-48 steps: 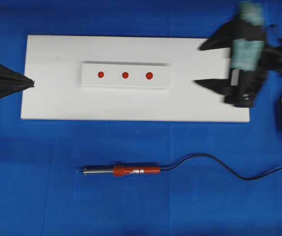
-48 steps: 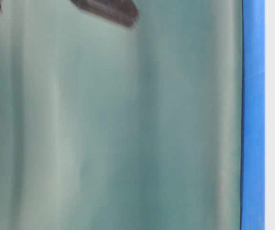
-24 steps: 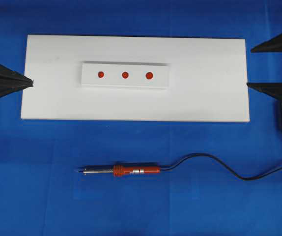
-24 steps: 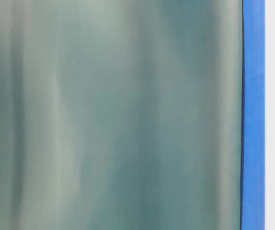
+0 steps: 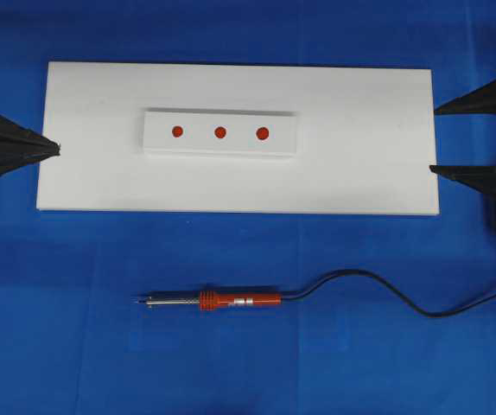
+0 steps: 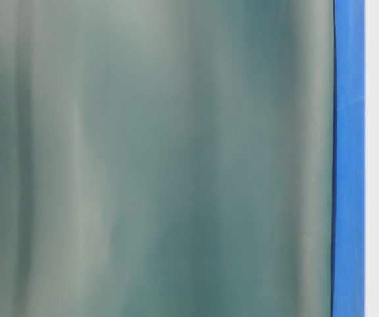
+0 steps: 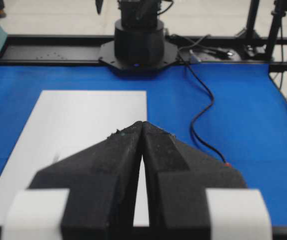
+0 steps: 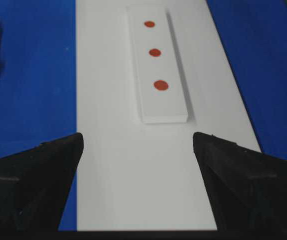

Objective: Touch the tip of the soldering iron to the mark.

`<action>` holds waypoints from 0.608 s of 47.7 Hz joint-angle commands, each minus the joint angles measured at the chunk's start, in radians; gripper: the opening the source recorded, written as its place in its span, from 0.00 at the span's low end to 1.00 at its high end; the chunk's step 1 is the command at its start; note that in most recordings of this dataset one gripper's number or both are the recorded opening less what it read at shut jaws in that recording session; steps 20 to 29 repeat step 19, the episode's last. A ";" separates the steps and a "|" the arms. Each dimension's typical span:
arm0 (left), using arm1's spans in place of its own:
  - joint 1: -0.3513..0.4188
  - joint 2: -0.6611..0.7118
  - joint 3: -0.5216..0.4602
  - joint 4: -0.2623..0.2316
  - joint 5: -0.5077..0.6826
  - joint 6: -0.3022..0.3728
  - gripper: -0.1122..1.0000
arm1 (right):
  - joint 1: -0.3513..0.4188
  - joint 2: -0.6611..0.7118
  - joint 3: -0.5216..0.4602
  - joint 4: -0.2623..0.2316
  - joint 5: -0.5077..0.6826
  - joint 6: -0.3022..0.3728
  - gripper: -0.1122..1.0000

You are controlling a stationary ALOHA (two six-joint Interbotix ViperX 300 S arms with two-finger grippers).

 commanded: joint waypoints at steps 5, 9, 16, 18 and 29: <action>-0.002 0.005 -0.011 0.003 -0.005 -0.005 0.10 | -0.002 0.006 -0.011 0.005 -0.014 0.000 0.81; -0.002 0.005 -0.011 0.003 -0.005 -0.008 0.10 | -0.002 0.006 -0.012 0.005 -0.014 0.000 0.81; -0.002 0.005 -0.009 0.003 -0.005 -0.008 0.10 | -0.002 0.008 -0.012 0.006 -0.014 0.002 0.81; -0.002 0.005 -0.009 0.003 -0.005 -0.008 0.10 | -0.002 0.008 -0.012 0.006 -0.014 0.002 0.81; -0.002 0.005 -0.009 0.003 -0.005 -0.008 0.10 | -0.002 0.008 -0.012 0.006 -0.014 0.002 0.81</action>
